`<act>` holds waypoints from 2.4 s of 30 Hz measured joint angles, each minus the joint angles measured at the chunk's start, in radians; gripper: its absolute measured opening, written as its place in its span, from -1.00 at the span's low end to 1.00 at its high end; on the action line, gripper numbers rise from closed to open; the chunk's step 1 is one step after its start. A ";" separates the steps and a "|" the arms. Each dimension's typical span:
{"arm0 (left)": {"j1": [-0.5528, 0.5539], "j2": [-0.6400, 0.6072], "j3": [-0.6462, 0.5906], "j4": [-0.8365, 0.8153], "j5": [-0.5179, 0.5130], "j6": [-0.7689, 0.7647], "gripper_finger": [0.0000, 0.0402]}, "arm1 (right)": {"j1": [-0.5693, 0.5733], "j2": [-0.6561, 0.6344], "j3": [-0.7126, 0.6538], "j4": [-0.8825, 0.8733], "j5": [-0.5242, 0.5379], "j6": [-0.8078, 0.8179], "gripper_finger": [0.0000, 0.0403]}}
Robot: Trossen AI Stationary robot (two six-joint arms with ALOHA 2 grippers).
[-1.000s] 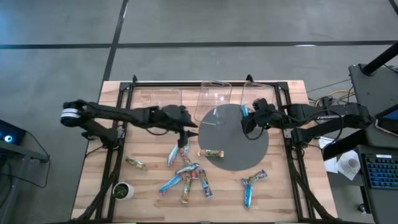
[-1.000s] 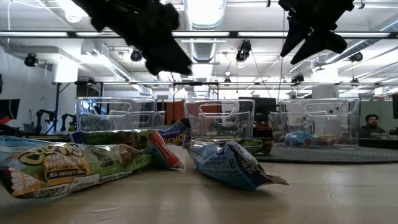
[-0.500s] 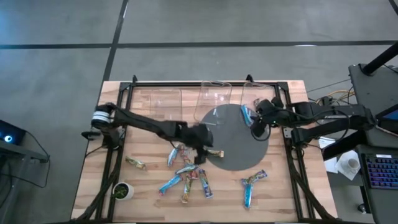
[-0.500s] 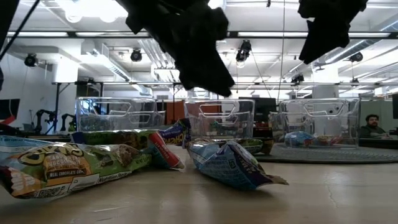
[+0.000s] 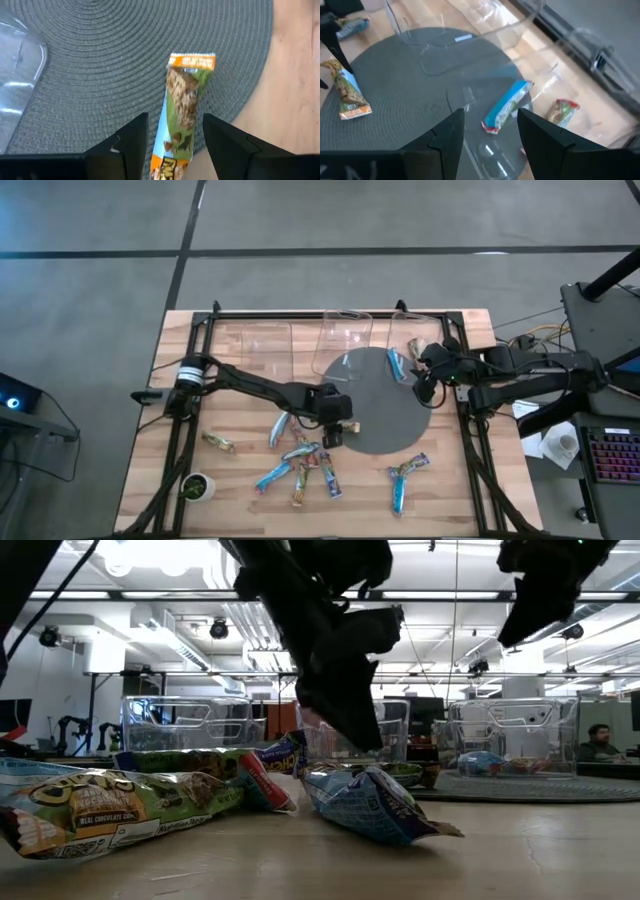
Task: Pick and place Granola Bars by type
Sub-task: Put the yellow granola bar into the middle transparent bin
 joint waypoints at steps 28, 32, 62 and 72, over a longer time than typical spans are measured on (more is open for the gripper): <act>-0.015 0.032 -0.090 -0.015 -0.034 0.049 0.11 | 0.000 -0.058 -0.057 0.058 -0.006 0.067 -0.14; -0.015 0.032 -0.090 -0.015 -0.054 0.039 0.08 | 0.000 -0.057 -0.057 0.064 -0.005 0.078 -0.14; 0.250 -0.232 0.071 0.205 -0.238 -0.589 -0.79 | 0.000 -0.084 -0.057 0.163 0.016 0.073 -0.14; 0.435 -0.088 0.068 0.209 -0.040 -0.650 -0.68 | 0.003 -0.085 -0.057 0.165 0.031 0.077 -0.14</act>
